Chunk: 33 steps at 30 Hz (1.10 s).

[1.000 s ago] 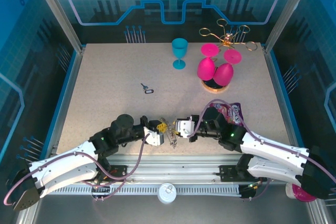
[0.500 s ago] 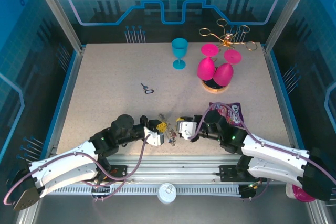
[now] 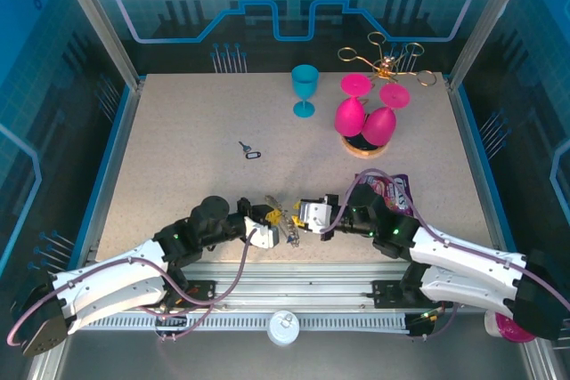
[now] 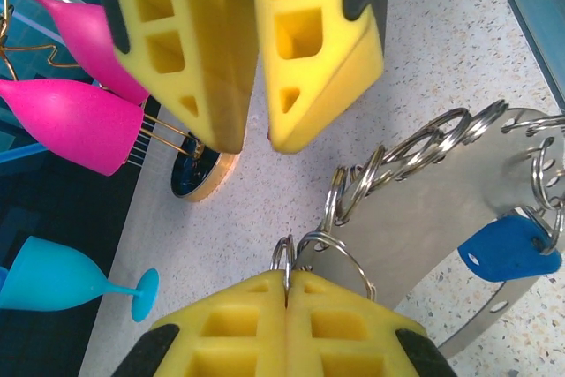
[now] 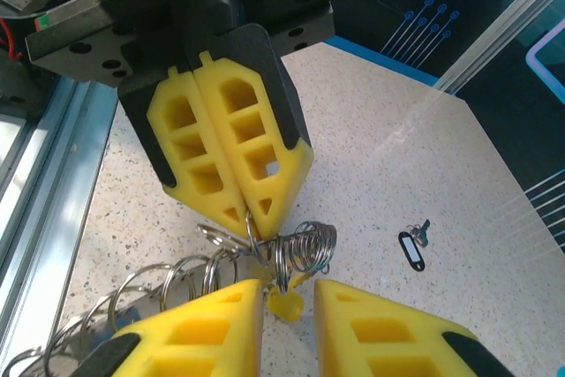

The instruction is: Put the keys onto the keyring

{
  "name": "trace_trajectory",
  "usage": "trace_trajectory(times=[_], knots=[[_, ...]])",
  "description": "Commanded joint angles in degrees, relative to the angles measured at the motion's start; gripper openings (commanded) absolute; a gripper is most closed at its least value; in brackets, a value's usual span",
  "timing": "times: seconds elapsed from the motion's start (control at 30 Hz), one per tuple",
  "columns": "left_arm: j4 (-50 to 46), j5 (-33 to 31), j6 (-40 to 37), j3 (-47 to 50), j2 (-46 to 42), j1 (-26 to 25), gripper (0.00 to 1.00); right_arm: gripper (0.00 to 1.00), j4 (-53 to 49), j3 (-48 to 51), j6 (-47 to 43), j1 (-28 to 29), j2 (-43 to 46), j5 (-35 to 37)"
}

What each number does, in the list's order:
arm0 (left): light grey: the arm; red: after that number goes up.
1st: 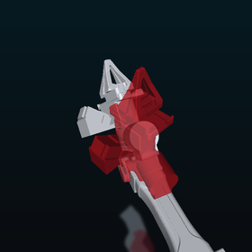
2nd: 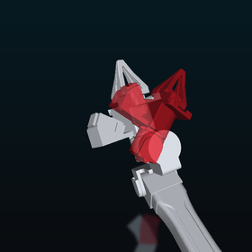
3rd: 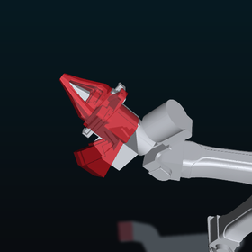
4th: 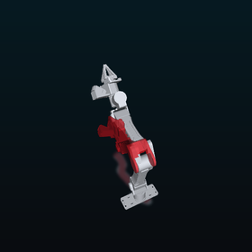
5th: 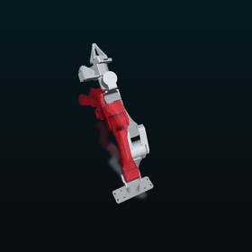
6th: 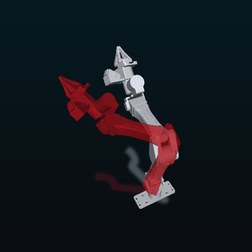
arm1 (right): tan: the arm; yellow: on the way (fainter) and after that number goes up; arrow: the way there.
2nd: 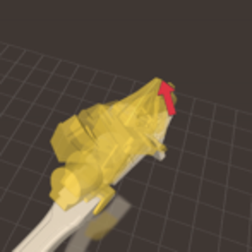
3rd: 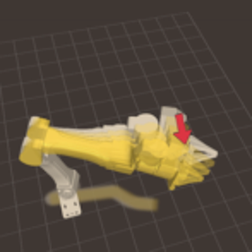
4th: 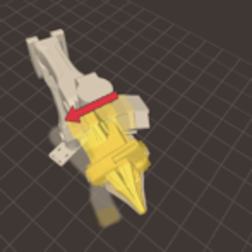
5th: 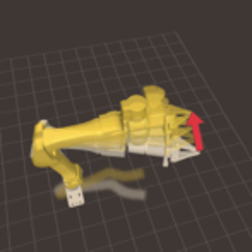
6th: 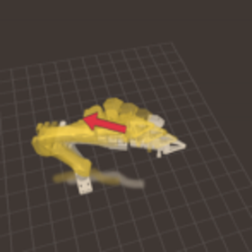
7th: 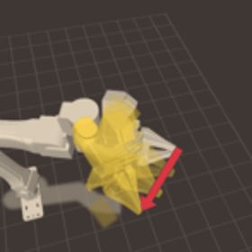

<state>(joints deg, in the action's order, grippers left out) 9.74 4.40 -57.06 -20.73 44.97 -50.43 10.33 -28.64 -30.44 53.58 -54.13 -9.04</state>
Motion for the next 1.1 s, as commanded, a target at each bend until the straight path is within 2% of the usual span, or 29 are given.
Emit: trace_trajectory(times=[0.0,0.3,0.63,0.87,1.07], knots=[[2.2,0.3,0.5,-0.3,-0.4,-0.3,0.0,0.21,2.4,-1.9,0.4,0.9,-1.3,0.3],[-1.4,2.7,4.6,-1.5,0.2,-0.4,0.0,0.21,-0.4,-4.3,-3.9,1.1,-5.4,-2.9],[-9.1,6.9,16.6,-2.6,0.6,-0.4,0.0,0.27,-5.3,-3.1,-6.8,1.8,-6.4,-3.0],[-10.4,9.3,23.5,-2.7,2.1,-0.4,0.0,0.27,-6.5,-3.0,-6.3,2.2,-7.9,-5.3],[-9.6,9.0,26.5,-2.0,2.1,-0.4,0.0,0.27,-6.2,-3.4,-5.5,2.9,-10.6,-7.6]])
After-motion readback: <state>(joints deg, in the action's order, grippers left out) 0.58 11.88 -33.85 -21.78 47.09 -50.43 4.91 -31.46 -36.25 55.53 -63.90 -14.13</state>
